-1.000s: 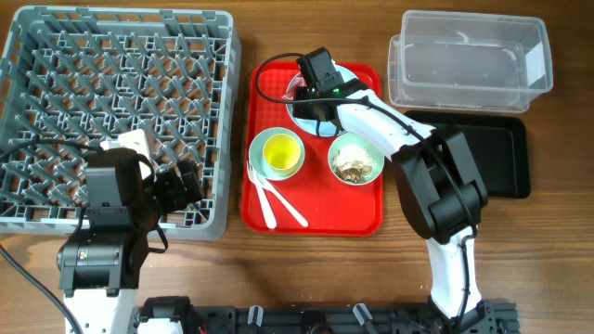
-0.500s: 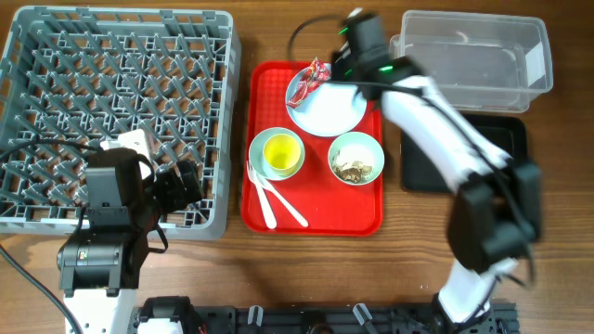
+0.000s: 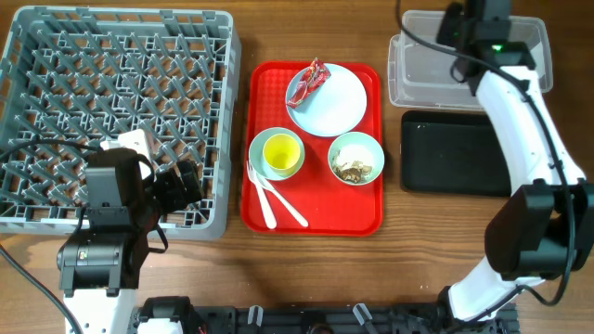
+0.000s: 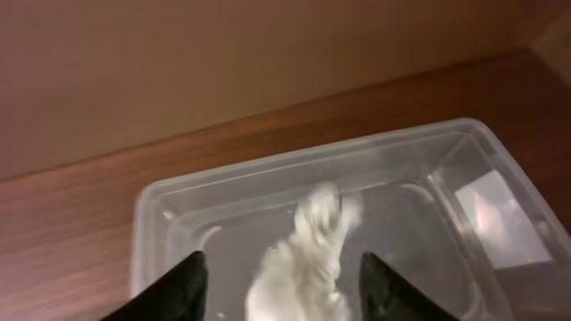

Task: Sort waste into correct bins and load items into the dishwasher rack
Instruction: 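Carry the tissue with the right gripper and drop it in the clear bin, then return the right gripper to the plate and grasp the red candy wrapper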

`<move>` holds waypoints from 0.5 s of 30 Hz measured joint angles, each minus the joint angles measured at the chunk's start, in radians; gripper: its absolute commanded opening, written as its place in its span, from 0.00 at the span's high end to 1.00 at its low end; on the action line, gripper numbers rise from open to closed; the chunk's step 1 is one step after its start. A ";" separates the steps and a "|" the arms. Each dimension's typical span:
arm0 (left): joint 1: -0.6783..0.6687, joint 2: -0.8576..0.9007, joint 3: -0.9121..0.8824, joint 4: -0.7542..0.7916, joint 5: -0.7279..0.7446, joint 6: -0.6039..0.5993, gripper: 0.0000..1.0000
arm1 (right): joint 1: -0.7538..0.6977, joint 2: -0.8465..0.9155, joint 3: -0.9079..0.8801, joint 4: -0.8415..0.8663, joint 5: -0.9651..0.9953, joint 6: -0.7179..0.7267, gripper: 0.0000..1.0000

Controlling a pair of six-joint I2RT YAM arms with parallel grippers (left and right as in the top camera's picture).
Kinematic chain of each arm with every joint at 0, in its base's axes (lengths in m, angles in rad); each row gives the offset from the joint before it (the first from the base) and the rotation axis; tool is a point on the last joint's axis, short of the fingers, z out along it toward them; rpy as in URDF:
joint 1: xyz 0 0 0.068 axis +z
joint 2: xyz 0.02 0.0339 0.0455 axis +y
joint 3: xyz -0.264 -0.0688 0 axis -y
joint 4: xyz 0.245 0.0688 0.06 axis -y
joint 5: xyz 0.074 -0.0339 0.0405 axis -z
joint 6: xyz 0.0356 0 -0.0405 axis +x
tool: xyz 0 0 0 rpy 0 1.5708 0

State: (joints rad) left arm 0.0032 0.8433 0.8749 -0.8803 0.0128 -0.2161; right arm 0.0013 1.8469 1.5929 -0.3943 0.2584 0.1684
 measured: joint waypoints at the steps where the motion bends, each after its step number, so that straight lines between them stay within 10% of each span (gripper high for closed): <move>1: 0.000 0.000 0.000 0.000 0.000 0.000 0.00 | -0.008 0.000 0.000 0.000 -0.014 -0.005 0.24; 8: 0.000 0.000 0.000 0.000 0.000 0.000 0.00 | 0.000 0.001 0.000 -0.005 -0.206 -0.026 0.33; 15: 0.000 0.000 0.000 0.000 0.000 0.000 0.00 | 0.153 0.001 0.000 -0.046 -0.391 0.002 0.20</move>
State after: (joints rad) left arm 0.0032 0.8433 0.8749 -0.8799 0.0128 -0.2161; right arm 0.1539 1.8477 1.5925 -0.4404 -0.1326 0.1707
